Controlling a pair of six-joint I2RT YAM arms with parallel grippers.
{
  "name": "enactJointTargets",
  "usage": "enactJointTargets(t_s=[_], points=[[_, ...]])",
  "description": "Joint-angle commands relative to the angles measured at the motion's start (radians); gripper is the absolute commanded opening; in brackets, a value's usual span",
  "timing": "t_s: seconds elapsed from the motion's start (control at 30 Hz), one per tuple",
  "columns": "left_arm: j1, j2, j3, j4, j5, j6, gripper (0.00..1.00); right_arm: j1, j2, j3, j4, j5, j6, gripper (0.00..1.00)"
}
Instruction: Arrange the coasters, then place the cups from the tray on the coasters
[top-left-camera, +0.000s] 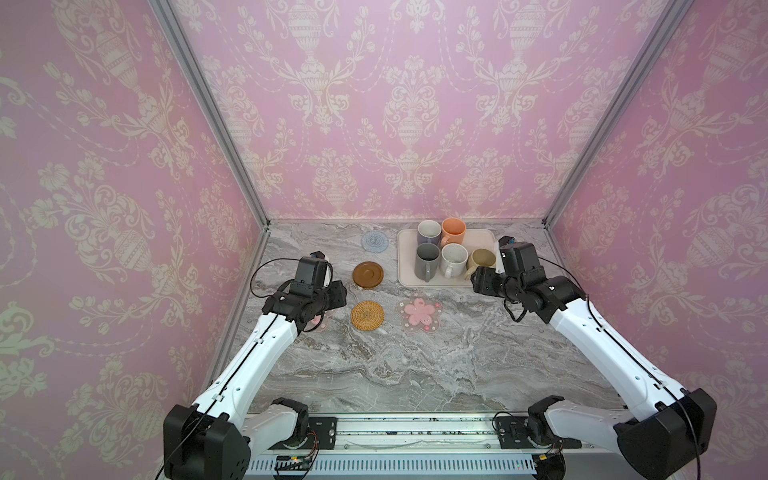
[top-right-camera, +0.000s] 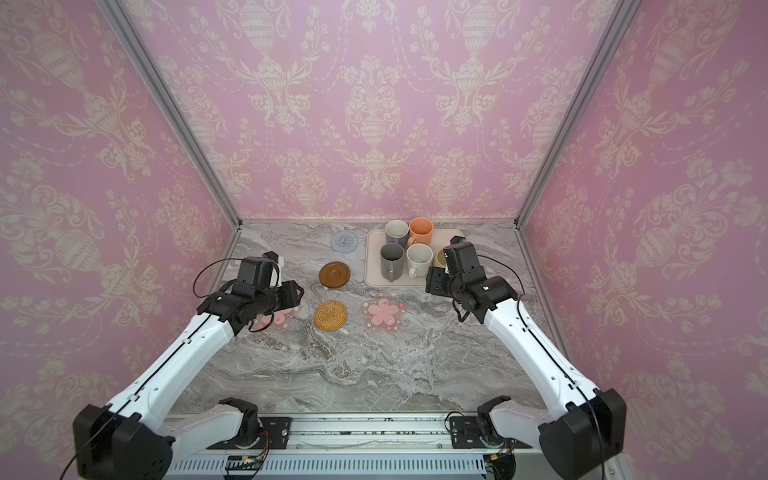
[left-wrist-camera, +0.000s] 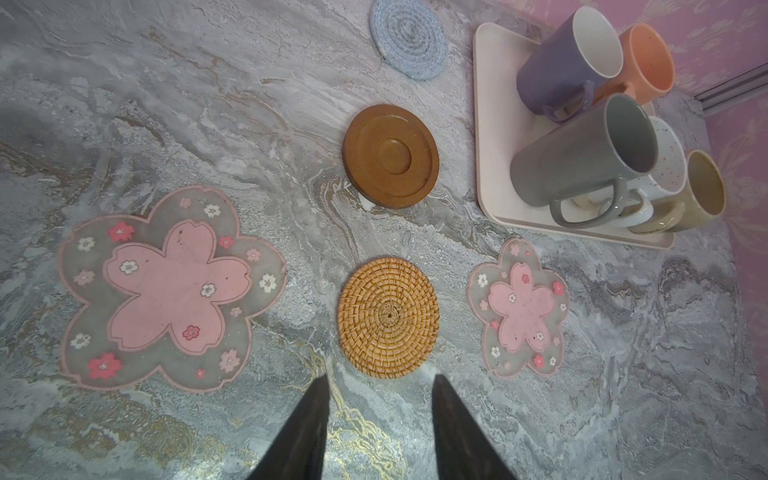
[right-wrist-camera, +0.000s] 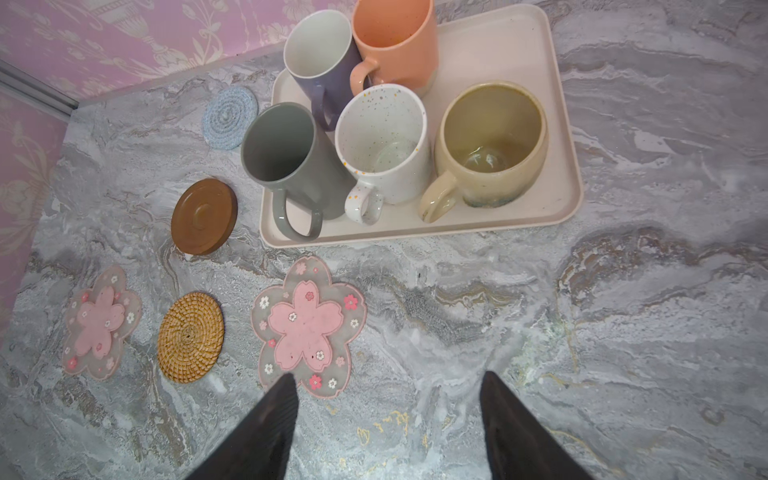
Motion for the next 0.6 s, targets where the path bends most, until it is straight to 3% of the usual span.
enactJointTargets(t_s=[0.0,0.33,0.57], points=[[-0.007,-0.004,-0.017,0.001,-0.012,-0.037,0.43,-0.034,0.009,0.015,-0.028,0.008,-0.025,0.71],[-0.007,0.095,0.038,0.058,0.043,-0.056,0.44,-0.055,0.135,0.019,-0.001,0.028,0.001,0.68],[-0.007,0.163,0.076,0.050,0.057,0.005,0.44,-0.055,0.311,0.128,-0.010,0.047,0.032,0.64]])
